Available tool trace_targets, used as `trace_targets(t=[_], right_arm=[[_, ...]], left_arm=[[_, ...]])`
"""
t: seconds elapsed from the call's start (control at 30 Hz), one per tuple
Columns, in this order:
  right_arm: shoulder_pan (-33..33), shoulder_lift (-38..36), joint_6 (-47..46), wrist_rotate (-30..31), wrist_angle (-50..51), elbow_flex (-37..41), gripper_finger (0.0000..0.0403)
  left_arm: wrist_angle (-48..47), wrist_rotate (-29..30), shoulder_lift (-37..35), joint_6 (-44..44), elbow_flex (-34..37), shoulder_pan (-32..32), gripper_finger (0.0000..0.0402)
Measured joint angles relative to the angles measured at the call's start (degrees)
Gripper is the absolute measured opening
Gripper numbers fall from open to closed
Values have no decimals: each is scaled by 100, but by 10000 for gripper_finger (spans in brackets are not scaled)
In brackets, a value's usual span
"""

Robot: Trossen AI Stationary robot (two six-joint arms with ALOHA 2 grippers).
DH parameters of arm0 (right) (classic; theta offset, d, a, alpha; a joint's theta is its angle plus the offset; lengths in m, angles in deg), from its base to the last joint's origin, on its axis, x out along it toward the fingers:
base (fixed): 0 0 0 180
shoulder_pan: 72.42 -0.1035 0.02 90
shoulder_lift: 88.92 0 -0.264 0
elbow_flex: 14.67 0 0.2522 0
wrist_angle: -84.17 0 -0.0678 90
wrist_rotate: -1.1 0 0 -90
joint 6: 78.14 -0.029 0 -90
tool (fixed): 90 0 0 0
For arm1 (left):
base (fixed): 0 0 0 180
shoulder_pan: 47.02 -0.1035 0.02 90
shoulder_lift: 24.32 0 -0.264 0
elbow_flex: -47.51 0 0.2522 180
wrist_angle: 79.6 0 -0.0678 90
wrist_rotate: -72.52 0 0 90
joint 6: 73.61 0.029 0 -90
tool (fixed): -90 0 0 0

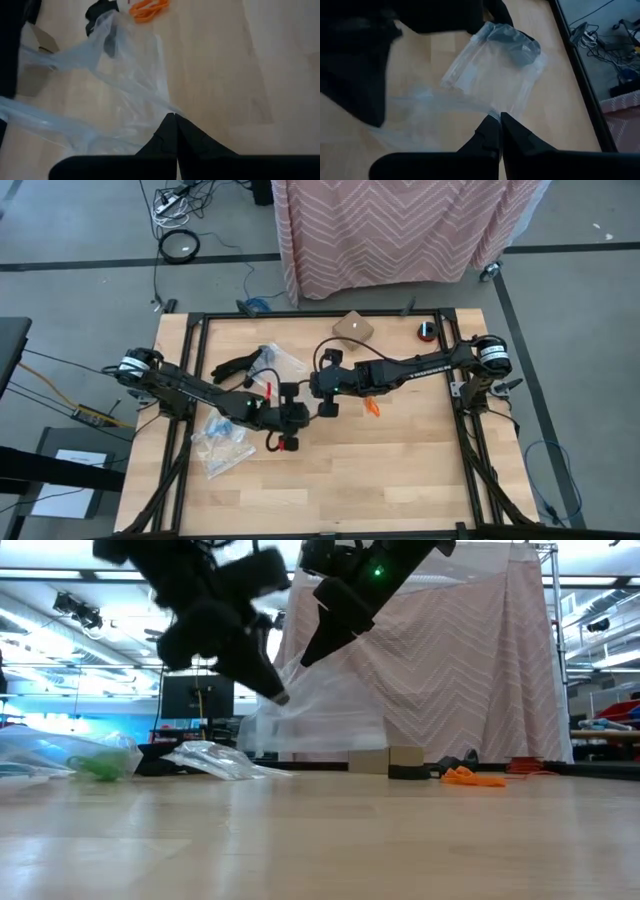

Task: Sort rubber bands
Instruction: Open the transparent zip bag

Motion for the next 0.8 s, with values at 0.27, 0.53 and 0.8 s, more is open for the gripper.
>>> trace_targets(t=[0.27,0.53,0.8], right_arm=[[39,-8,-49,40,170,0,0],[54,-17,1,66,265,-2,0],[76,-22,-22,71,480,-7,0]], left_arm=[[-939,-76,7,260,-716,119,1],[-1306,-163,7,540,-1228,121,1],[-1459,-314,7,631,-1404,121,1]])
